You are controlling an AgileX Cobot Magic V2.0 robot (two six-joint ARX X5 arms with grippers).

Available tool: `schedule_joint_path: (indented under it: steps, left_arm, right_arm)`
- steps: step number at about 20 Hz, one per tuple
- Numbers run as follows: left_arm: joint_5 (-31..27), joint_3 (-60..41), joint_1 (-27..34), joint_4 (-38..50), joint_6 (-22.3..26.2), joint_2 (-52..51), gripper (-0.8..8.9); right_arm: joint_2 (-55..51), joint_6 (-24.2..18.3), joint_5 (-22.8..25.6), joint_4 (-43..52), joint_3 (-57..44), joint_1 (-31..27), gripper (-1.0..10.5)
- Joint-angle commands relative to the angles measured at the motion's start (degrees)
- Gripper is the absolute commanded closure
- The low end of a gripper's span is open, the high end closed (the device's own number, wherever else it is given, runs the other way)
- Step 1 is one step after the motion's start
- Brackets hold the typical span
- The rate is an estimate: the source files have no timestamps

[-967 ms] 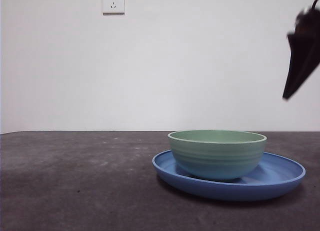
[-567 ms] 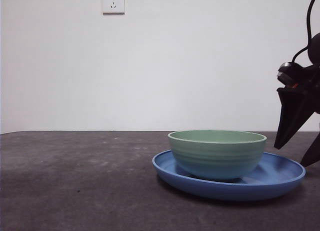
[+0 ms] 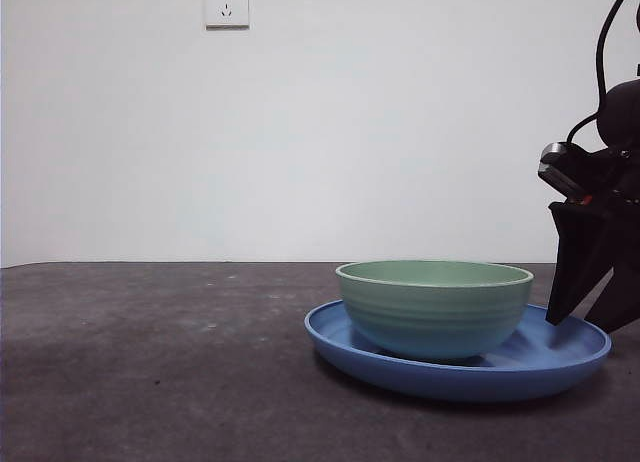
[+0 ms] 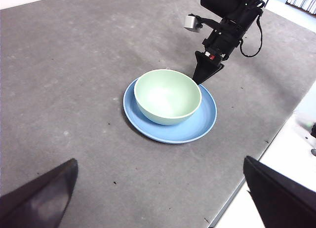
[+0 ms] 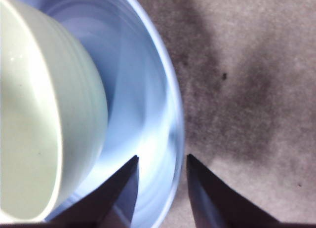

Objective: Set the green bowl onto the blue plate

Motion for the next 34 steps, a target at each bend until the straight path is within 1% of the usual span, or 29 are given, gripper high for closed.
schedule_joint_path:
  steps: [1, 7, 9, 11, 12, 18, 22, 24, 26, 28, 31, 32, 34]
  left_arm:
    - [-0.04, 0.33, -0.24, 0.83, -0.15, 0.24, 1.56]
    - [-0.04, 0.33, -0.24, 0.83, -0.15, 0.24, 1.56]
    - [-0.04, 0.33, -0.24, 0.85, -0.17, 0.24, 1.56]
    - [-0.04, 0.33, -0.24, 0.85, -0.17, 0.24, 1.56]
    - [-0.04, 0.33, -0.24, 0.85, -0.17, 0.24, 1.56]
    - [-0.04, 0.33, -0.24, 0.85, -0.15, 0.24, 1.56]
    - [-0.04, 0.33, -0.24, 0.85, -0.17, 0.24, 1.56]
    - [-0.04, 0.33, -0.24, 0.85, -0.15, 0.24, 1.56]
    - [-0.04, 0.33, -0.24, 0.85, -0.15, 0.24, 1.56]
    - [-0.04, 0.35, -0.24, 0.85, -0.15, 0.24, 1.56]
    - [-0.04, 0.35, -0.24, 0.85, -0.15, 0.24, 1.56]
    - [-0.04, 0.35, -0.24, 0.85, -0.15, 0.24, 1.56]
    - [-0.04, 0.35, -0.24, 0.85, -0.15, 0.24, 1.56]
  right_arm:
    - [1.05, 0.04, 0.0, 0.24, 0.92, 0.13, 8.1]
    - [1.05, 1.6, 0.2, 0.68, 0.92, 0.13, 8.4]
    - [1.05, 2.38, 1.33, 0.68, 0.92, 0.15, 8.5]
    - [1.05, 2.4, 1.97, 0.61, 0.92, 0.2, 9.2]
    - [1.05, 2.43, 1.97, 0.63, 0.92, 0.2, 9.4]
    - [1.03, 4.04, 2.14, 0.59, 1.46, 0.31, 9.4]
    - [1.03, 5.73, 2.14, -2.4, 5.95, 1.18, 9.4]
    - [1.03, 7.26, 2.16, -3.98, 9.03, 2.91, 9.4]
    - [1.03, 9.66, 2.19, -3.93, 11.32, 5.55, 9.4]
    - [1.05, 12.52, 3.02, -1.84, 12.24, 8.81, 9.4]
    - [1.95, 16.5, 3.02, 2.03, 12.24, 13.68, 9.4]
    - [2.82, 17.49, 2.99, 2.89, 12.26, 15.08, 9.4]
    - [4.9, 17.94, 3.06, 3.72, 12.26, 17.53, 9.4]
